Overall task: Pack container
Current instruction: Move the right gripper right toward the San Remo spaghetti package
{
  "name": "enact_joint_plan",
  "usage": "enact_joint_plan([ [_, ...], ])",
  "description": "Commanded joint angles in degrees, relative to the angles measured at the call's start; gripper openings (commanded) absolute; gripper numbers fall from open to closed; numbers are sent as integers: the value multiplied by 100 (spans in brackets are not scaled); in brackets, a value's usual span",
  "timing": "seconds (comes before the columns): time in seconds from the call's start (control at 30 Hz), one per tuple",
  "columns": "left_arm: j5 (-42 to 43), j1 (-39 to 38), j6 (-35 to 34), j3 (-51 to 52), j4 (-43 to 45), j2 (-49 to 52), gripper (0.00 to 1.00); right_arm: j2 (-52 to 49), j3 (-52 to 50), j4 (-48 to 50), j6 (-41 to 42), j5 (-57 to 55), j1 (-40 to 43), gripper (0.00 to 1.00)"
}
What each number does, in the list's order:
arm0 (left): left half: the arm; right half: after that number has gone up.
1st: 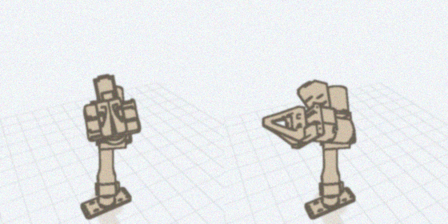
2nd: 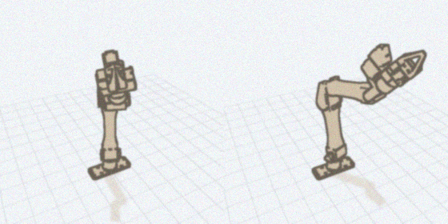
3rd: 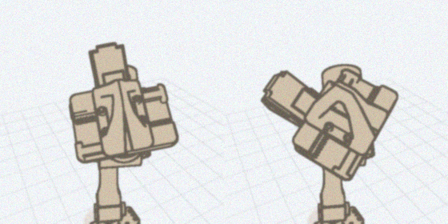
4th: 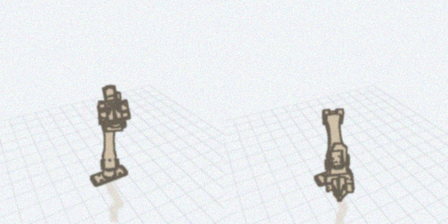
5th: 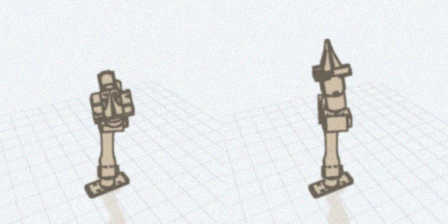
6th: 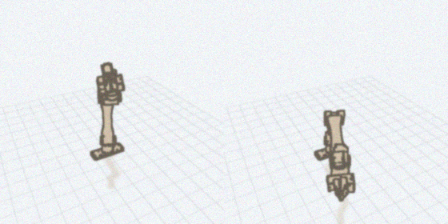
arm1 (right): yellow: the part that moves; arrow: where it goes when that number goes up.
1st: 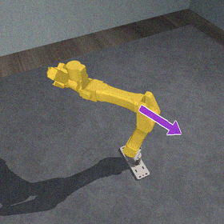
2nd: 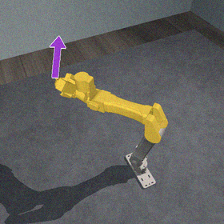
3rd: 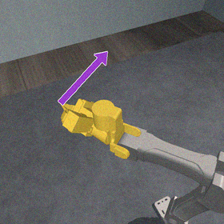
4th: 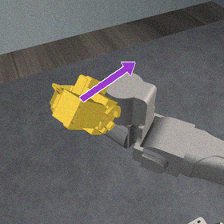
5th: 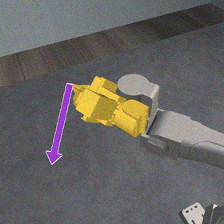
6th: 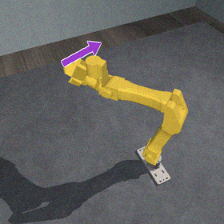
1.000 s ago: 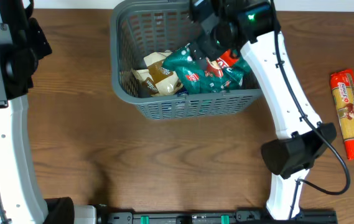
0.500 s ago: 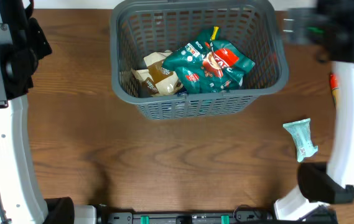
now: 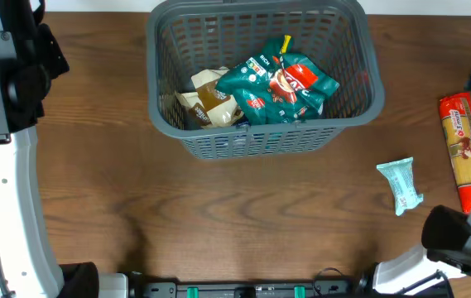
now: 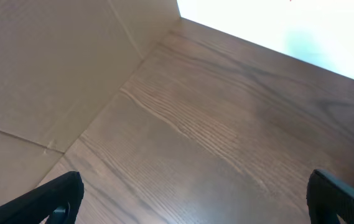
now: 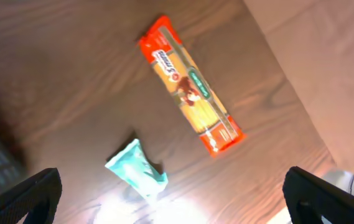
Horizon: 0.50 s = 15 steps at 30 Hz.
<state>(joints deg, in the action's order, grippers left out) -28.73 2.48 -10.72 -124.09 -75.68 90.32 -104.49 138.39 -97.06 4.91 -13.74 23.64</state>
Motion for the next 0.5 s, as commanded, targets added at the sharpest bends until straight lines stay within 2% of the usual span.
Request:
enact_joint_plan([
  [0.0,-68,24,-76,17,-15,2,99,24,-201,-24,-232,391,254,99],
  [0.13,-68,24,-76,17,-15,2,99,24,-719,-22,-356,560,417,98],
  [0.23,-68,24,-76,17,-15,2,98,24,-1257,72,-389,555,501,89],
  [0.37,-68,24,-76,17,-15,2,99,24,-2070,326,-387,560,599,85],
  [0.47,-68,24,-76,17,-15,2,99,68,-2747,675,-365,560,638,84],
])
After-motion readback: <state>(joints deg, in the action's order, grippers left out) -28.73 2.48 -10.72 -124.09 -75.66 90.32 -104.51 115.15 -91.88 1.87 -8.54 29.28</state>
